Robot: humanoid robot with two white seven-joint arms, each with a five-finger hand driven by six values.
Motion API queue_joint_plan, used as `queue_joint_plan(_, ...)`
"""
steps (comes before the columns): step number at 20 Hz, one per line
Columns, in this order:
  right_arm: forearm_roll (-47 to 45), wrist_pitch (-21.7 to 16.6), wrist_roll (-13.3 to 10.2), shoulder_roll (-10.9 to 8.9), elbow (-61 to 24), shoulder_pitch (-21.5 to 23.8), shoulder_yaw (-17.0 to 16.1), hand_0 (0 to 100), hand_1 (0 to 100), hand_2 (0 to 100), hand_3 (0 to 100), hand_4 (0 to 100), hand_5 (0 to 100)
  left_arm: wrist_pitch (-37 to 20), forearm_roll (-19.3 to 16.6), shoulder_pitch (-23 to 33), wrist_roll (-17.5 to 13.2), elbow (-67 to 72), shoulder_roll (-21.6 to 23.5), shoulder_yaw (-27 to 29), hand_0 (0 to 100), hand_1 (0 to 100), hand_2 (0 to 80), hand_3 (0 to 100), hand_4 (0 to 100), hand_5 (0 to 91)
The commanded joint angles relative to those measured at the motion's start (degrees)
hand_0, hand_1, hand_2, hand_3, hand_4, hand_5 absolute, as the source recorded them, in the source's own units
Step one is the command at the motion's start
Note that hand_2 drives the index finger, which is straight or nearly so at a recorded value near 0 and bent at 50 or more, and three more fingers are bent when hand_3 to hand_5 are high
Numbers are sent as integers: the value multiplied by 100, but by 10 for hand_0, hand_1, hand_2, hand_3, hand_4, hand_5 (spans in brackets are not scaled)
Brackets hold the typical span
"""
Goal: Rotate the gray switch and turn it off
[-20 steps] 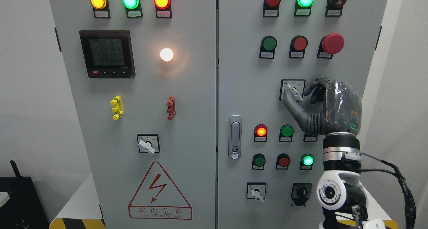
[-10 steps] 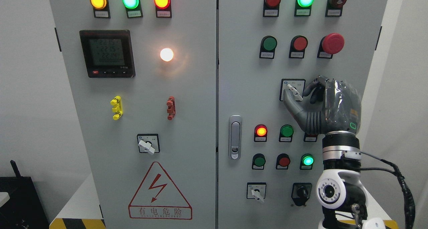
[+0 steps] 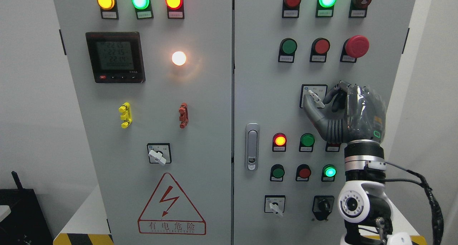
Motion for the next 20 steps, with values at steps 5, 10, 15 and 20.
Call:
queue_joint_plan(5,1,0,-38,-1,10,-10,146,370,401,721,945,873,999,4,-44,-1,-3,132,0,185,120,389,0,0,0,0)
queue_joint_plan(10,-8,0,-38,-1,10,-10,146,405,386,727,960,878,1000,4,-44,-1,5,132,0,176,120,389,0,0,0,0)
queue_joint_plan(15,-8,-9,-38,8,10,-10,154,423,379,730,968,882,1000,-4,-44,-1,5,132,0,176,120,389,0,0,0,0)
queue_joint_plan(20,-8,-9,-38,43,19,-10,198,438,381,734,980,883,1000,4,-44,-1,-3,132,0,185,120,389,0,0,0,0)
